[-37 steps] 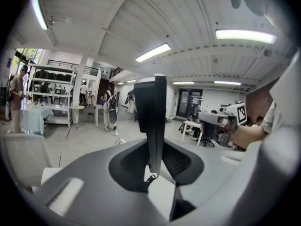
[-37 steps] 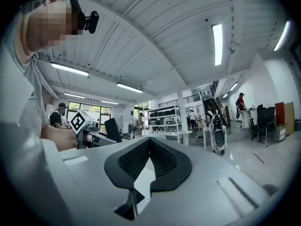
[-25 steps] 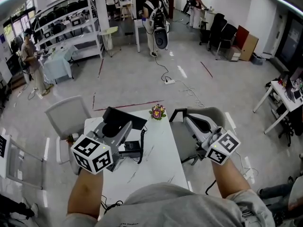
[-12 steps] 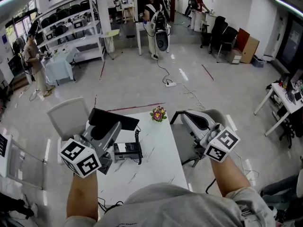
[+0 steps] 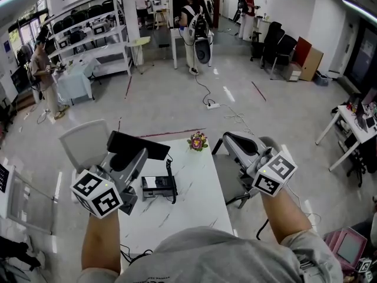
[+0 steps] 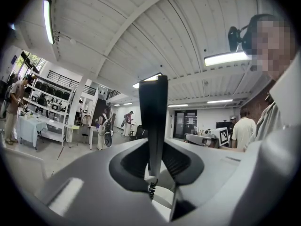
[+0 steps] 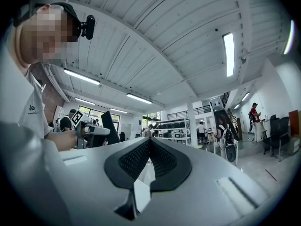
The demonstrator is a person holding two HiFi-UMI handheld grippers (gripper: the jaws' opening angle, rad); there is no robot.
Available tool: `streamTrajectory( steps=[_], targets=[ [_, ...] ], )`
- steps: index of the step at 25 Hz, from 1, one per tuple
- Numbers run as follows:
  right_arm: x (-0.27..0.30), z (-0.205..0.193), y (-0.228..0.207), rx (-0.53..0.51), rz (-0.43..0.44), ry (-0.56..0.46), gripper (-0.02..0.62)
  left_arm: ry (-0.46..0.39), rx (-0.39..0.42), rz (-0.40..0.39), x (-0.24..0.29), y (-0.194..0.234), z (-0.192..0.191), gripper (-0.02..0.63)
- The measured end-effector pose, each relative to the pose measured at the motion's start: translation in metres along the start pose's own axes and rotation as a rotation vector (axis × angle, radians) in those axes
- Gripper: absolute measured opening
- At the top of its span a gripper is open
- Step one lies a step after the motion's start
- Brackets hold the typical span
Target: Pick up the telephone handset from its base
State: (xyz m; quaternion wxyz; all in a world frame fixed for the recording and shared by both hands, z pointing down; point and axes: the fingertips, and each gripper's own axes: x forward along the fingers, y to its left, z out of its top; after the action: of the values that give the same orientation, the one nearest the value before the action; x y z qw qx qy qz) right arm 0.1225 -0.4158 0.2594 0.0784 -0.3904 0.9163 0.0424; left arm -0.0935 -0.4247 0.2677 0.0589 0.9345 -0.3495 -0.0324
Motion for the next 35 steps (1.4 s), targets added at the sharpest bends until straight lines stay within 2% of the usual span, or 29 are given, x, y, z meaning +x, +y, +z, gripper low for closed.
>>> streamTrajectory(
  steps=[19,35],
  targets=[
    [0.005,0.002,0.002,0.021,0.015,0.011,0.003,-0.005,0.004,-0.007,0.000,-0.001,-0.001,0.137],
    [0.011,-0.002,0.005,-0.011,0.029,0.031,0.002,0.002,-0.014,0.000,0.001,0.001,-0.002,0.137]
  ],
)
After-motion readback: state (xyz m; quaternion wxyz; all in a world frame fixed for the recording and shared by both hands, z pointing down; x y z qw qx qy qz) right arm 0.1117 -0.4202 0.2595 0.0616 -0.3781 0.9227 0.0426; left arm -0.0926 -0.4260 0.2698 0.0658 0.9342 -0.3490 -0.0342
